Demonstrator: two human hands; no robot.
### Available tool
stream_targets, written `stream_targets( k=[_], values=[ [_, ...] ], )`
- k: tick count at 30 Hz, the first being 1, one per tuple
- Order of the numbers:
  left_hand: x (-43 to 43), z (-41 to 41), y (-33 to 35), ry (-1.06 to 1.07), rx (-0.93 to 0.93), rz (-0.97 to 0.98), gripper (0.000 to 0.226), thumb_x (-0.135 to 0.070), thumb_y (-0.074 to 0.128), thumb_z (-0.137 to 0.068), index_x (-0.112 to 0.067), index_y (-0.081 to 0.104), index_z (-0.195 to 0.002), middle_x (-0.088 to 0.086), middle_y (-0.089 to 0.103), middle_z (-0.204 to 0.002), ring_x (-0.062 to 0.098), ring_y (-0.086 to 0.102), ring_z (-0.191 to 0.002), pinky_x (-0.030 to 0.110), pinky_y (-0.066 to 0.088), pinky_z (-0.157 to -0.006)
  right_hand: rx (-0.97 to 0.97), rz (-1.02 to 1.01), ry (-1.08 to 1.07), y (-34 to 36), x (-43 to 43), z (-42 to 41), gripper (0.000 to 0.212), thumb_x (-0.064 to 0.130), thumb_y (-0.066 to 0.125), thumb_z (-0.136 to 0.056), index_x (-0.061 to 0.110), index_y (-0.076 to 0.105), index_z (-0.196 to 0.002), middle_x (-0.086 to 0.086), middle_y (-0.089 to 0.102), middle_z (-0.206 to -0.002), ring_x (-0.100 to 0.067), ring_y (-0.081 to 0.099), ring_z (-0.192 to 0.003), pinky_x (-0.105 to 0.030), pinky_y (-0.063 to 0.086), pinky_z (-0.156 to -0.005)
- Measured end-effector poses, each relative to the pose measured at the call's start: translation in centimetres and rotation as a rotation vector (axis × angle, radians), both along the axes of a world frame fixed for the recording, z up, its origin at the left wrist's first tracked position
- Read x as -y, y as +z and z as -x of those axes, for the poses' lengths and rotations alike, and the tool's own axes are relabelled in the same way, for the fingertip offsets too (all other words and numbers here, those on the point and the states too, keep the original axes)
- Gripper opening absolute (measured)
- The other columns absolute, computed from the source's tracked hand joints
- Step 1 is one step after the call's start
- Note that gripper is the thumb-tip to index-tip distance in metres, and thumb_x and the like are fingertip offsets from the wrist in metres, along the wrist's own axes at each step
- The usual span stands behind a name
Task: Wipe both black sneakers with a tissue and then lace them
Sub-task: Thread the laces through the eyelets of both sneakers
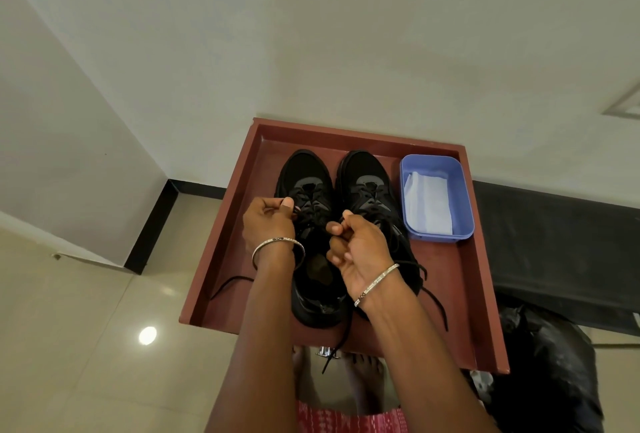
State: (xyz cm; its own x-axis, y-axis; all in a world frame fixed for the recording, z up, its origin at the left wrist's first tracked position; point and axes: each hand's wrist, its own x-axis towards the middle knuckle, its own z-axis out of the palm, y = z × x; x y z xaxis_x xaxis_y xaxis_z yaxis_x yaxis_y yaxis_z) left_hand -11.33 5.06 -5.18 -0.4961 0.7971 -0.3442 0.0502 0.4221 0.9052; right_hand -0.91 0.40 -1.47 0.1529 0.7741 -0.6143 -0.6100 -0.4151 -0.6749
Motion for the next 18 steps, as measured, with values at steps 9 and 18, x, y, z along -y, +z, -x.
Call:
stream_targets(
  k=[9,18],
  values=[
    [-0.2,-0.8,-0.1,-0.047,-0.199,-0.020,0.009,-0.026,0.070,-0.091,-0.021,0.065,-0.086,-0.012,0.072,-0.075,0.009,0.069,-0.078,0.039,0.054,-0.083,0.142,0.019,0.112,0.0,0.4,-0.1,0.036,0.015,0.038,-0.105,0.017,0.037,-0.069,0.003,0.047,-0.056,-0.006,0.023,-0.033,-0.020,0.020,-0.035],
    [-0.7,1.7,0.0,-0.370,-0.130,0.055,0.019,-0.042,0.046,-0.103,-0.025,0.050,-0.095,0.002,0.063,-0.085,0.029,0.065,-0.080,0.051,0.057,-0.081,1.002,-0.254,0.333,-0.7,1.7,-2.4,0.031,0.039,0.081,-0.079,0.022,0.058,-0.092,0.008,0.067,-0.094,-0.007,0.061,-0.081,-0.024,0.050,-0.072]
  ],
)
